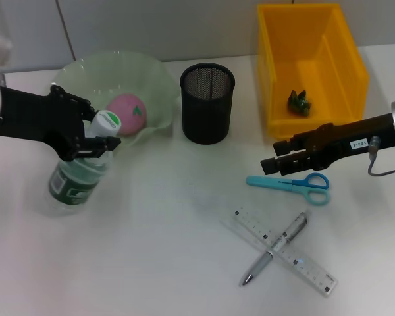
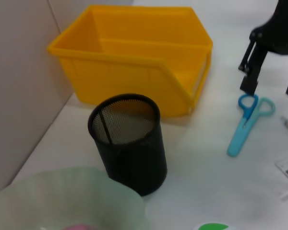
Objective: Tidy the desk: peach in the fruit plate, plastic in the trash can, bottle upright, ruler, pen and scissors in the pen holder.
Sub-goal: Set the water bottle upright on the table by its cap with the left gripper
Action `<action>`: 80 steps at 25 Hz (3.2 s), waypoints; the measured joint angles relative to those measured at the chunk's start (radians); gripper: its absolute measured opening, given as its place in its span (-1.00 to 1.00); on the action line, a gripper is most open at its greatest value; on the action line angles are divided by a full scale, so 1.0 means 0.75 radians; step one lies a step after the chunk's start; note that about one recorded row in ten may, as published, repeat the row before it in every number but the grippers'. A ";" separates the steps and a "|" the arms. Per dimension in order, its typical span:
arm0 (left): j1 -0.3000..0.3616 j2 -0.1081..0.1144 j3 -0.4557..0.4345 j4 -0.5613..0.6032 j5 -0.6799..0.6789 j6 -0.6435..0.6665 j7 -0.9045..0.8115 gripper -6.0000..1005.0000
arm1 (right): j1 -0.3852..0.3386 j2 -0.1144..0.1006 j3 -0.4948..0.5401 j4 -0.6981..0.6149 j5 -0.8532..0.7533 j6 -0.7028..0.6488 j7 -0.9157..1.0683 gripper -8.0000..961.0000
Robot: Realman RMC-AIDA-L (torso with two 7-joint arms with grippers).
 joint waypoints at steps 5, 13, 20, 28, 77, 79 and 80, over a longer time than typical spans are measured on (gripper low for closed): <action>0.009 0.005 -0.073 -0.008 -0.043 0.049 0.014 -0.11 | -0.001 0.000 -0.001 -0.002 -0.001 -0.010 0.016 0.48; 0.024 0.006 -0.179 -0.009 -0.079 0.112 0.039 -0.11 | -0.002 0.000 -0.006 -0.008 0.002 -0.017 0.009 0.48; 0.043 0.019 -0.261 -0.026 -0.164 0.156 0.057 -0.11 | -0.001 0.002 -0.007 -0.014 0.007 -0.017 -0.005 0.48; 0.063 0.049 -0.334 -0.126 -0.294 0.164 0.058 -0.11 | -0.014 0.025 0.005 -0.044 0.025 -0.017 -0.139 0.48; 0.159 0.018 -0.548 -0.463 -0.395 -0.041 0.389 -0.11 | -0.061 0.069 0.002 -0.028 0.153 -0.008 -0.513 0.47; 0.162 0.019 -0.548 -0.463 -0.397 -0.043 0.389 -0.11 | -0.064 0.069 0.002 -0.029 0.153 -0.007 -0.513 0.47; 0.162 0.019 -0.548 -0.463 -0.397 -0.044 0.389 -0.11 | -0.064 0.069 0.002 -0.029 0.153 -0.007 -0.513 0.47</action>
